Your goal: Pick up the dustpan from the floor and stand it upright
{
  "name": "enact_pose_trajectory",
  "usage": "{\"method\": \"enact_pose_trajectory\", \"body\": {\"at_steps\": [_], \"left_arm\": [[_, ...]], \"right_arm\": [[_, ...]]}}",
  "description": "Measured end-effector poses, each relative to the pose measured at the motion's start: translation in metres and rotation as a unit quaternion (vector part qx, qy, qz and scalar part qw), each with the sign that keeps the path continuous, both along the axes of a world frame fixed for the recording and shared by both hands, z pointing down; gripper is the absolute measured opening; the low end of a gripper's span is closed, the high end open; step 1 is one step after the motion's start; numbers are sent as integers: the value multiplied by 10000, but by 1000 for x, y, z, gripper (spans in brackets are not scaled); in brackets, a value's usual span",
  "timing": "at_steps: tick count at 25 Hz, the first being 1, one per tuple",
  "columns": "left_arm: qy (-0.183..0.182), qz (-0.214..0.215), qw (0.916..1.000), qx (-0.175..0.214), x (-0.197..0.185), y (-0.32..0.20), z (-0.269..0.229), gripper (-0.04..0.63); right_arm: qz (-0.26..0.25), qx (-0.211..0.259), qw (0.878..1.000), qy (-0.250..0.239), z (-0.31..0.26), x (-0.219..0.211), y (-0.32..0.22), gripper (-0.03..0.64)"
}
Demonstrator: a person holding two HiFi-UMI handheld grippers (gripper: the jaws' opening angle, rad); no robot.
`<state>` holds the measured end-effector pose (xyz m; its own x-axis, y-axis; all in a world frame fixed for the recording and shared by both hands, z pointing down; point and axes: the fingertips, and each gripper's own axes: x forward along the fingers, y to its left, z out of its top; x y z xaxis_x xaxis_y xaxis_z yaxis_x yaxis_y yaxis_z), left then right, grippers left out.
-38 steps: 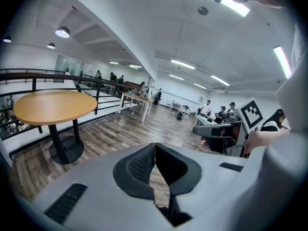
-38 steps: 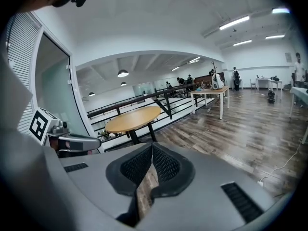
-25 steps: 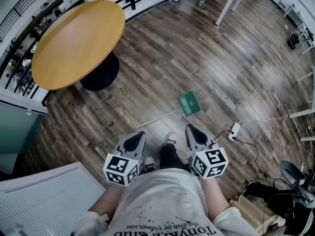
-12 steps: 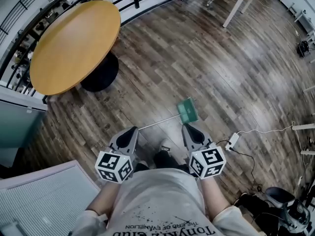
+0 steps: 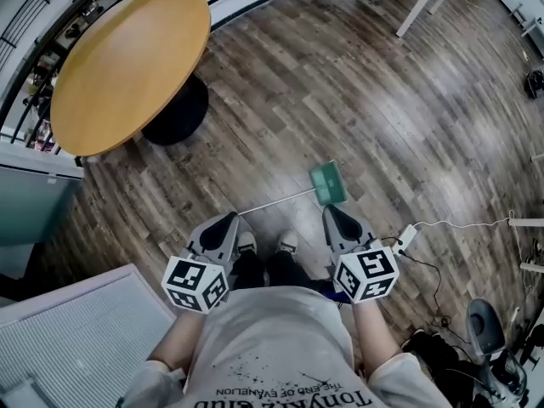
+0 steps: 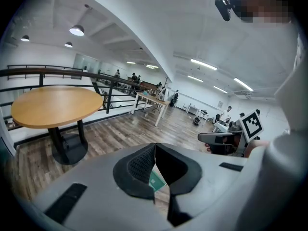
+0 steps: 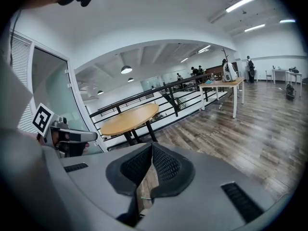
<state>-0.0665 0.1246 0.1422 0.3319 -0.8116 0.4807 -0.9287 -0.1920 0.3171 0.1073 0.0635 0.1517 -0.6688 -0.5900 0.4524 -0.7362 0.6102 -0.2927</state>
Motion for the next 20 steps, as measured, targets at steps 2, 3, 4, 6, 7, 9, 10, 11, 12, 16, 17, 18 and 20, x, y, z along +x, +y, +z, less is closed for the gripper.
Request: {"method": "enact_pose_trajectory", "body": {"at_steps": [2, 3, 4, 6, 7, 9, 10, 11, 12, 16, 17, 18, 20], "left_arm": [[-47, 80, 9999, -40, -4, -3, 5, 25], [-68, 113, 9999, -64, -7, -3, 8, 25], [-80, 141, 9998, -94, -10, -3, 11, 25], [-74, 195, 9997, -156, -15, -3, 17, 25], [-61, 223, 9996, -182, -18, -3, 20, 25], [-41, 275, 9993, -230, -24, -6, 27, 25], [-40, 303, 9992, -260, -27, -7, 31, 25], [-44, 331, 9990, -296, -31, -8, 37, 25], [-51, 360, 9988, -337, -34, -8, 43, 25], [-61, 442, 9978, -486, -46, -9, 74, 25], [-54, 452, 9977, -510, -49, -10, 83, 25], [-48, 458, 9975, -531, -51, -11, 91, 25], [-38, 474, 9973, -557, -56, -14, 110, 25]], "right_arm": [[99, 21, 9999, 26, 0, 2, -8, 26], [144, 22, 9999, 47, 0, 3, -10, 26], [184, 18, 9998, 77, 2, 5, -12, 26], [266, -10, 9995, 157, 6, 9, -13, 26], [311, -36, 9993, 193, 9, 12, -13, 26], [396, -98, 9989, 239, 16, 15, -16, 26], [430, -133, 9987, 259, 21, 16, -17, 26], [455, -173, 9984, 279, 26, 15, -19, 26], [468, -218, 9982, 298, 32, 13, -19, 26], [346, -339, 9981, 376, 60, -4, -19, 26], [282, -365, 9982, 392, 68, -9, -18, 26], [213, -396, 9982, 406, 77, -13, -16, 26], [84, -471, 9979, 431, 96, -21, -15, 26]]}}
